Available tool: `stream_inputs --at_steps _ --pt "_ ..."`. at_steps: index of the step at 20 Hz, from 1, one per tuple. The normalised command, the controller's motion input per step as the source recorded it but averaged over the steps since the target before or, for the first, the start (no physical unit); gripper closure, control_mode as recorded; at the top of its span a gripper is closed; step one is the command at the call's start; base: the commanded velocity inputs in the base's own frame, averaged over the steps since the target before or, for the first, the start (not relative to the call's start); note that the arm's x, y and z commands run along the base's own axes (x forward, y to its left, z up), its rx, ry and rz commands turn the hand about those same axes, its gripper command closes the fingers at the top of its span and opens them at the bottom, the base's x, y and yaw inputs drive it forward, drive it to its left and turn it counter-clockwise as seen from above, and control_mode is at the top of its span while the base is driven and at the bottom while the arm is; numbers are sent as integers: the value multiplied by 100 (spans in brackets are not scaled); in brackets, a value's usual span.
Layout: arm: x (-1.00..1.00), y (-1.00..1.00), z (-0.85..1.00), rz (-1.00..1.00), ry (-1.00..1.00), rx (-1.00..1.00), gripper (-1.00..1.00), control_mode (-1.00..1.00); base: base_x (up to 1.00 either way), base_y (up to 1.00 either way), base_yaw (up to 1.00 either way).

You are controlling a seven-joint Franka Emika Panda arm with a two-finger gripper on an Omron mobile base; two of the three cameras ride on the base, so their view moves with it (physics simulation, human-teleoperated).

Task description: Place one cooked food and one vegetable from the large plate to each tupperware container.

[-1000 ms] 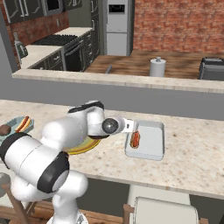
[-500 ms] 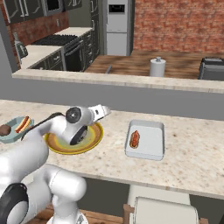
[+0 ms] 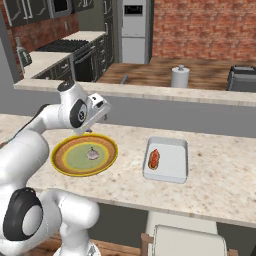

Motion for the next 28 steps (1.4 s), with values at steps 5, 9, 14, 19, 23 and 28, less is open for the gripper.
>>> stream_inputs --at_steps 5,9,14,19,23,28 --pt "-39 14 -71 1 2 2 -100 -100 0 0 0" --pt "-57 21 -84 1 3 0 -100 -100 0 0 0" --pt "-20 36 -69 0 11 0 -100 -100 0 0 0" --pt "8 16 -38 0 19 0 -100 -100 0 0 0" --pt "28 13 -21 0 20 0 -100 -100 0 0 0" --pt "36 14 -6 0 14 0 -100 -100 0 0 0"
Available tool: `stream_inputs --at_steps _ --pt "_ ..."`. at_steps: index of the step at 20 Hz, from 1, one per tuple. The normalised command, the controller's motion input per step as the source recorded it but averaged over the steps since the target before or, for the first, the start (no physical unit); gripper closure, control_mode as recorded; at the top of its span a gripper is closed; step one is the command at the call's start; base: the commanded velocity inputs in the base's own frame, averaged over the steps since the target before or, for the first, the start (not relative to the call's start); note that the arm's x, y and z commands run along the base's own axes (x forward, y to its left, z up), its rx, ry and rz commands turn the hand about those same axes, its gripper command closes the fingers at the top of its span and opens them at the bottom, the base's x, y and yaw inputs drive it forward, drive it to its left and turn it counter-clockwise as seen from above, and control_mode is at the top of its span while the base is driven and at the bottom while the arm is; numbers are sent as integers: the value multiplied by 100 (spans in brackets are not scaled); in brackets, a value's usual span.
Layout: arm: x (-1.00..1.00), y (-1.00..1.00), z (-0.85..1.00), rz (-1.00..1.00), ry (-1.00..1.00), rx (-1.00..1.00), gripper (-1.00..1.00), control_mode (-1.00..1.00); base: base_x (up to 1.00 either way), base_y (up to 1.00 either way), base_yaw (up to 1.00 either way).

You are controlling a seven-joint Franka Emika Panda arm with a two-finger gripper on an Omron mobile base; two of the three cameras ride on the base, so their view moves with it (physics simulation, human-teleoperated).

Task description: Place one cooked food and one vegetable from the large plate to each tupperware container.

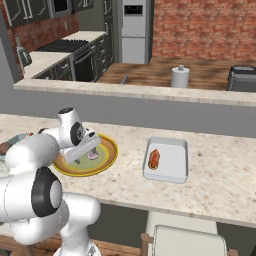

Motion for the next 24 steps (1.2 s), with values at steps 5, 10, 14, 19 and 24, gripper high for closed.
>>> stream_inputs --at_steps 5,10,14,19,24 --pt "31 2 -4 0 1 0 -100 -100 0 0 0" --pt "19 0 -37 0 0 0 -100 -100 0 0 0" --pt "10 8 -55 0 1 0 -100 -100 0 0 0" --pt "19 0 -23 0 0 0 -100 -100 0 0 0" --pt "27 0 -5 0 -1 2 -100 -100 0 0 0"
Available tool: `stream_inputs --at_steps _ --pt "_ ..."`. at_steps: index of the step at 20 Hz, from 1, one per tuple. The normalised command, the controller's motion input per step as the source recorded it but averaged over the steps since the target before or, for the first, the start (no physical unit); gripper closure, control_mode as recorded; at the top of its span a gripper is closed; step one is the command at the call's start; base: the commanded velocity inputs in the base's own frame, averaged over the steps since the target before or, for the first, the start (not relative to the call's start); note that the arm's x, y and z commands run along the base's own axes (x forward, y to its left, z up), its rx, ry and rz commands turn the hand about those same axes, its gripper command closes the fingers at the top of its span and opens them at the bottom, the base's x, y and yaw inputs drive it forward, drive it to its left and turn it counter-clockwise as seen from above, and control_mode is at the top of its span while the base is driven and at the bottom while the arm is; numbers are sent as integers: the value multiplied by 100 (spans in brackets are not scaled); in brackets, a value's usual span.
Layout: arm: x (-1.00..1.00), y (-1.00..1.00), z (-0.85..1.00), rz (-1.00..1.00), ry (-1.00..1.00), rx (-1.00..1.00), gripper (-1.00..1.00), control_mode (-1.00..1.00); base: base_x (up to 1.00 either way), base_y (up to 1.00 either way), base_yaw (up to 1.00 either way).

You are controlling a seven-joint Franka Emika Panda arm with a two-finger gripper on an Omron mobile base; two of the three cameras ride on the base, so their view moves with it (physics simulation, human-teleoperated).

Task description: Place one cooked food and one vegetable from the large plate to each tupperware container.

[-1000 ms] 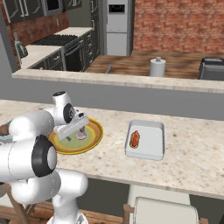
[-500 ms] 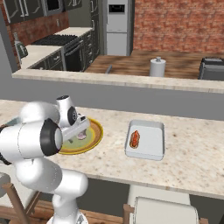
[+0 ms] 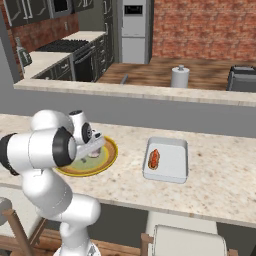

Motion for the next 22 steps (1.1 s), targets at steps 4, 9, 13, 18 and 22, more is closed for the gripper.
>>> stream_inputs --at_steps 4,9,13,18,22 --pt "28 0 -6 0 -1 2 -100 -100 0 0 0" --pt "23 3 -13 0 0 0 -100 -100 0 0 0" --pt "22 14 -15 0 0 0 -100 -100 0 0 0" --pt "10 13 -18 0 0 0 100 -100 0 0 0" --pt "-1 -17 -19 0 0 0 100 -100 0 0 0"
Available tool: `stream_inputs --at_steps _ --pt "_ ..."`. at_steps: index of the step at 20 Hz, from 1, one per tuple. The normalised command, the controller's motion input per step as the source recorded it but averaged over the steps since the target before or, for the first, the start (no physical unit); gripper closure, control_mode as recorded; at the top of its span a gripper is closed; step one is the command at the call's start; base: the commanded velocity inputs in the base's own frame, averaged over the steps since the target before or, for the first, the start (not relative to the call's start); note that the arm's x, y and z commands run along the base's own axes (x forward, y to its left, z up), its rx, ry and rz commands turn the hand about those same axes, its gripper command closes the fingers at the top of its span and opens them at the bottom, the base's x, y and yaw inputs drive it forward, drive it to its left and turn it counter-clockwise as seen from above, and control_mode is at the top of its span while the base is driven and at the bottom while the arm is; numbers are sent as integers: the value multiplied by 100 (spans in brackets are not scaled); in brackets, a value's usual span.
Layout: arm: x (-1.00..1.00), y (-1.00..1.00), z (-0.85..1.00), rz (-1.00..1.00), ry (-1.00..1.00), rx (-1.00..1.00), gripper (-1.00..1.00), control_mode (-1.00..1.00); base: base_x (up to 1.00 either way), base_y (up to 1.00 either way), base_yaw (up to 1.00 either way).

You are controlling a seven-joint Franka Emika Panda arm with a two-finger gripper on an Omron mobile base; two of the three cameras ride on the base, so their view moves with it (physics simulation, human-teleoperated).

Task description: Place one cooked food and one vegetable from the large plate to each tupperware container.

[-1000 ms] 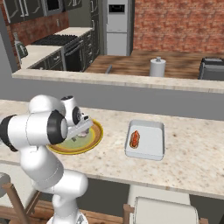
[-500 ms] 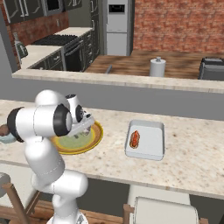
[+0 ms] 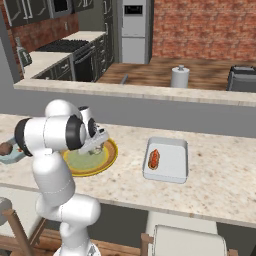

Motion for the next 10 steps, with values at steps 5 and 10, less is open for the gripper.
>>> stream_inputs --at_steps 5,10 --pt "-13 -42 -6 -4 -1 0 100 -100 0 0 0" --pt "-47 -19 67 -2 -17 0 100 -100 0 0 0"
